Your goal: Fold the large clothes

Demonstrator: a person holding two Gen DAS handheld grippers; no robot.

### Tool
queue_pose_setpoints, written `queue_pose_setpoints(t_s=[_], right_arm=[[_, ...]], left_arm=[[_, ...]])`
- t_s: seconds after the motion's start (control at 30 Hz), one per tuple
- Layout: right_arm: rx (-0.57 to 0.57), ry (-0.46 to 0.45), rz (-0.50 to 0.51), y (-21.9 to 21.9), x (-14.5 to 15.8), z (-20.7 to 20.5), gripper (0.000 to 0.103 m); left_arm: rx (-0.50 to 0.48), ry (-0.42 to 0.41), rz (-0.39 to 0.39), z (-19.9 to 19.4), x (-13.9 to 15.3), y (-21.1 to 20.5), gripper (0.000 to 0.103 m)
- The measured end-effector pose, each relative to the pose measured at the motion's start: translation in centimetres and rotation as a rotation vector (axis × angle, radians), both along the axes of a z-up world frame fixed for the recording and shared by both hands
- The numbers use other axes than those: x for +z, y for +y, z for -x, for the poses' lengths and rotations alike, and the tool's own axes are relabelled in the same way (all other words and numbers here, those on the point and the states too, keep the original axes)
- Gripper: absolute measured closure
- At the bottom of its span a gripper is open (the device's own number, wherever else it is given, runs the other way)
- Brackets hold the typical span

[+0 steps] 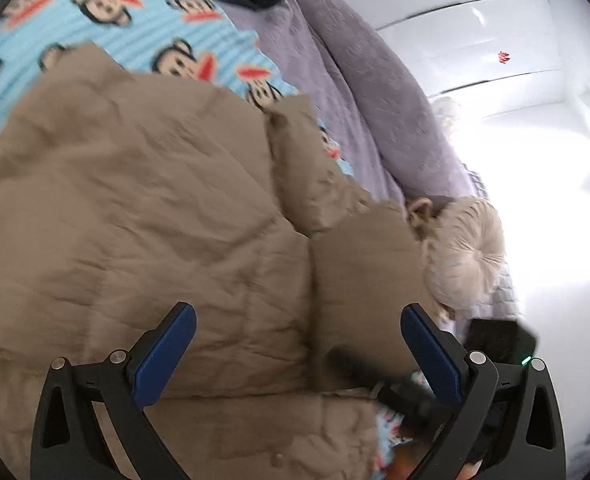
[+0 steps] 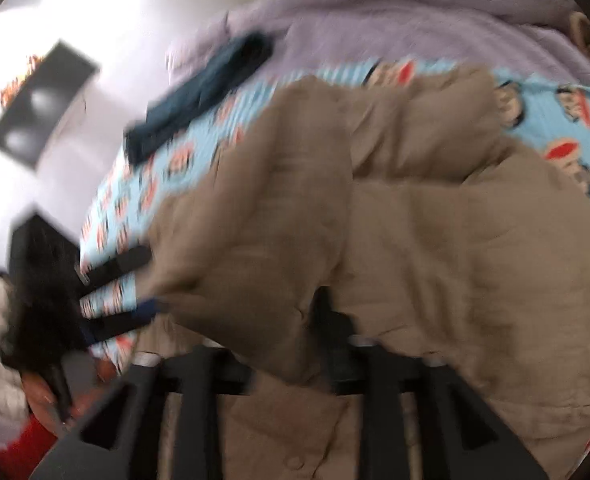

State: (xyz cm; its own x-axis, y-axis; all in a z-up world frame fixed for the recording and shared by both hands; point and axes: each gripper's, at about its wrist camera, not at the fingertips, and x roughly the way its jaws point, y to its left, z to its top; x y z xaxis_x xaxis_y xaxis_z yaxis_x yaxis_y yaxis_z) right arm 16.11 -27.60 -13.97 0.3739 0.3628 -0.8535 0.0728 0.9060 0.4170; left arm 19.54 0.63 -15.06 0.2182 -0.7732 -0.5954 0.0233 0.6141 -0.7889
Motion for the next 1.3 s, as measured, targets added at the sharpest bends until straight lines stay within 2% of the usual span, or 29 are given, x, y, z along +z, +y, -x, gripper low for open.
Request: queue_pose_setpoints(t_s=[0.07,0.2,0.3,0.33,0.43,0.47,0.5,0.53,0.57,0.6,0.67,0.73,0.87,0.97,1.07,1.17,1.23,1.27,1.3], right_arm=[[0.003,0.028,-0.028,0.0,-0.5,0.9,0.030],[-0.069,0.077,-0.038,-4.0,-0.5,4.8,0.030],[-0.203,0.129,-0.062,-9.6,-1.3,8.6,0.030],[-0.294,0.153,-0.091,-12.7,-1.7,10.4,0.030],[-0.480,0.159,-0.183,-18.2,-2.5,13.3,0.030],[-0.554,0.147,-0.221,-20.2,-2.5,14.3,0.030],[-0.598,0.135,-0.240,-21.4,-2.5,14.8,0.030],[-0.650,0.119,-0.249,-23.0,-2.5,15.2,0.033],[-0.669,0.112,-0.250,-23.7,-2.7,15.2,0.055],[-0.679,0.112,-0.247,-24.3,-2.8,15.2,0.085],[-0.673,0.117,-0.213,-24.7,-2.8,14.6,0.090],[-0.627,0.098,-0.174,-23.1,-2.5,13.6,0.090],[-0.502,0.112,-0.084,-19.2,-3.0,12.0,0.090],[-0.495,0.133,-0.094,-18.2,-4.2,10.7,0.090],[-0.509,0.137,-0.099,-17.8,-4.5,10.4,0.090],[-0.500,0.142,-0.096,-17.7,-4.3,10.2,0.090],[-0.460,0.155,-0.066,-17.7,-3.3,10.8,0.086],[-0.432,0.153,-0.050,-17.4,-2.6,11.1,0.077],[-0.401,0.138,-0.035,-16.9,-1.7,11.4,0.061]], left_arm=[[-0.023,0.003,0.001,-0.3,-0.3,-0.7,0.000],[-0.066,0.004,-0.033,-0.7,-0.8,-2.4,0.000],[-0.083,0.008,-0.046,-1.0,-1.1,-3.4,0.000],[-0.091,0.004,-0.055,-1.1,-1.1,-3.9,0.000],[-0.119,-0.027,-0.110,-1.2,-0.6,-5.5,0.001],[-0.127,-0.041,-0.137,-1.1,-0.3,-6.0,0.007],[-0.139,-0.062,-0.170,-1.1,0.1,-6.6,0.029],[-0.150,-0.070,-0.194,-1.0,0.4,-7.0,0.042],[-0.165,-0.071,-0.226,-0.9,0.5,-7.4,0.069],[-0.175,-0.072,-0.245,-0.7,0.5,-7.3,0.084],[-0.180,-0.085,-0.303,-0.1,0.6,-6.6,0.084],[-0.184,-0.118,-0.363,0.8,0.5,-5.7,0.084],[-0.180,-0.094,-0.414,1.9,-1.7,-3.3,0.084],[-0.143,-0.059,-0.421,1.6,-2.7,-2.1,0.084],[-0.119,-0.060,-0.456,1.1,-1.7,-1.6,0.084],[-0.111,-0.131,-0.574,1.2,0.8,-0.9,0.084],[-0.112,-0.169,-0.610,1.3,2.2,-0.2,0.084],[-0.114,-0.178,-0.610,1.2,2.8,0.3,0.084],[-0.118,-0.189,-0.606,1.3,3.4,0.5,0.084]])
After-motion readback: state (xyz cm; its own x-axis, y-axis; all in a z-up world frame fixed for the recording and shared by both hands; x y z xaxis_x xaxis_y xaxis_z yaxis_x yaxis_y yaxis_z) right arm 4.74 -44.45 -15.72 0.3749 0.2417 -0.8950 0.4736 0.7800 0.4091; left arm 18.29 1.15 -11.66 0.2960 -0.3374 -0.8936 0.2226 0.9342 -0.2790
